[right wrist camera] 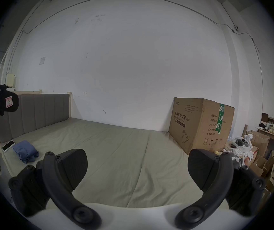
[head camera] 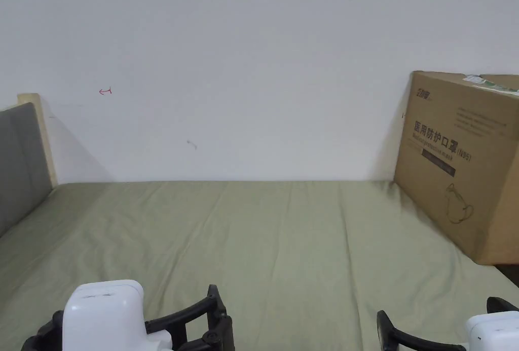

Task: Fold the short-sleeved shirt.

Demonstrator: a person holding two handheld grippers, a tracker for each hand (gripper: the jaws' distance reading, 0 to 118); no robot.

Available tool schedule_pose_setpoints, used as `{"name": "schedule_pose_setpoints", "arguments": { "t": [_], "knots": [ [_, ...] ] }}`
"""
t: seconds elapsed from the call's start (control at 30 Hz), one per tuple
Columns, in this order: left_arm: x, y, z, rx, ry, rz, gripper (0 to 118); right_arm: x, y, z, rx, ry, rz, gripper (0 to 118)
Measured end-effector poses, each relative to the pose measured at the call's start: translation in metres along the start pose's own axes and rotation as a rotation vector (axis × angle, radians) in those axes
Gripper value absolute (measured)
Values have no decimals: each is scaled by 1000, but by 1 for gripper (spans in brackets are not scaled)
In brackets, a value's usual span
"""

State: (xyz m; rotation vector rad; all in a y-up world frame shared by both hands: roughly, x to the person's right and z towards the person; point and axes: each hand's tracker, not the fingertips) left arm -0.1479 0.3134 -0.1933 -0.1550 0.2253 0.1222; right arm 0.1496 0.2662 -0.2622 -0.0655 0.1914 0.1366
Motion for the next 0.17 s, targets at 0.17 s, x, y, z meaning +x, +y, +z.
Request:
{"name": "schedule_pose_setpoints", "arguments": {
  "t": [0.17],
  "knots": [
    [7,1,7,-11,21,6,118,3,-1,1,0,4,-23,118]
  ]
}}
